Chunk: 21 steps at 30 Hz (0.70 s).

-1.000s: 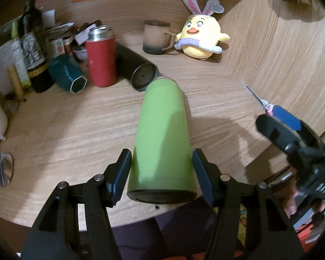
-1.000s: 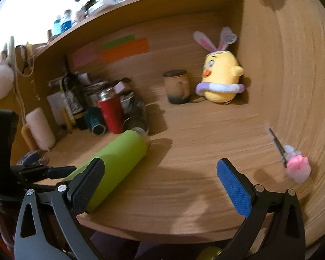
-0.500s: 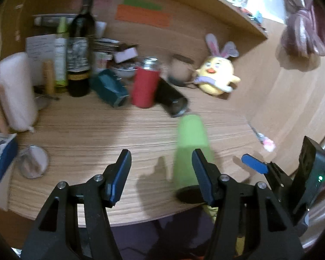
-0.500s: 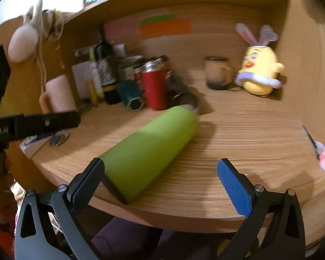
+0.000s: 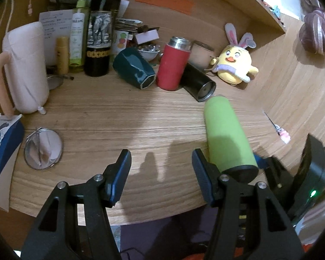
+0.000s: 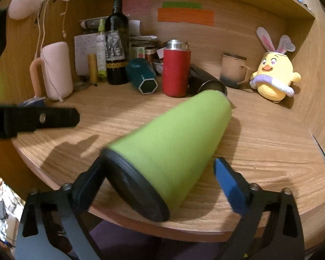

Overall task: Flip cup upside down
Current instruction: 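Rotate the held tumbler upright with the left gripper, black lid up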

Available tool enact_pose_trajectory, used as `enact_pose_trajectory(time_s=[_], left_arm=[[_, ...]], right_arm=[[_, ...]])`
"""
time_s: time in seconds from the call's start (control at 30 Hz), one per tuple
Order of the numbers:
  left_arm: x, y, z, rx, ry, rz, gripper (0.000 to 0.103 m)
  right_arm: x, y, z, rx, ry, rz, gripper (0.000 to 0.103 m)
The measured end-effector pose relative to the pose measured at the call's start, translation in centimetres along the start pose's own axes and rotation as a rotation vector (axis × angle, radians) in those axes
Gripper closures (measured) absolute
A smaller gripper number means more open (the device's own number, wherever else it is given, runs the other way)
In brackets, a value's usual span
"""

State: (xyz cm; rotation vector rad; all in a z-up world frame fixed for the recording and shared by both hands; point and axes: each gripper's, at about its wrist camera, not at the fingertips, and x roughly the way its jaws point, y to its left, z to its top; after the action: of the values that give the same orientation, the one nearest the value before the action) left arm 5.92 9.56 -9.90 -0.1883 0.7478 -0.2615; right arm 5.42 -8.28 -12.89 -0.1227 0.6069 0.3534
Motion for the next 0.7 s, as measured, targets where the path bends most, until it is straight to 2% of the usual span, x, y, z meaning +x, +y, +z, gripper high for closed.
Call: enact_pose_trajectory(time_s=[0.17, 0.3, 0.7], left_arm=[[-0.1, -1.8, 0.2, 0.039, -0.008, -0.037, 0.046], [-0.6, -3.9, 0.2, 0.092, -0.026, -0.065, 0.046], [-2.8, -8.8, 1.3, 0.192, -0.067, -0.209, 0.046]], right_arm=[[-0.8, 0.3, -0.9, -0.041, -0.045, -0.068, 0.027], [-2.0, -0.8, -1.2, -0.015, -0.072, -0.082, 0.036], [-7.0, -1.4, 0.1, -0.037, -0.249, -0.082, 0.039]])
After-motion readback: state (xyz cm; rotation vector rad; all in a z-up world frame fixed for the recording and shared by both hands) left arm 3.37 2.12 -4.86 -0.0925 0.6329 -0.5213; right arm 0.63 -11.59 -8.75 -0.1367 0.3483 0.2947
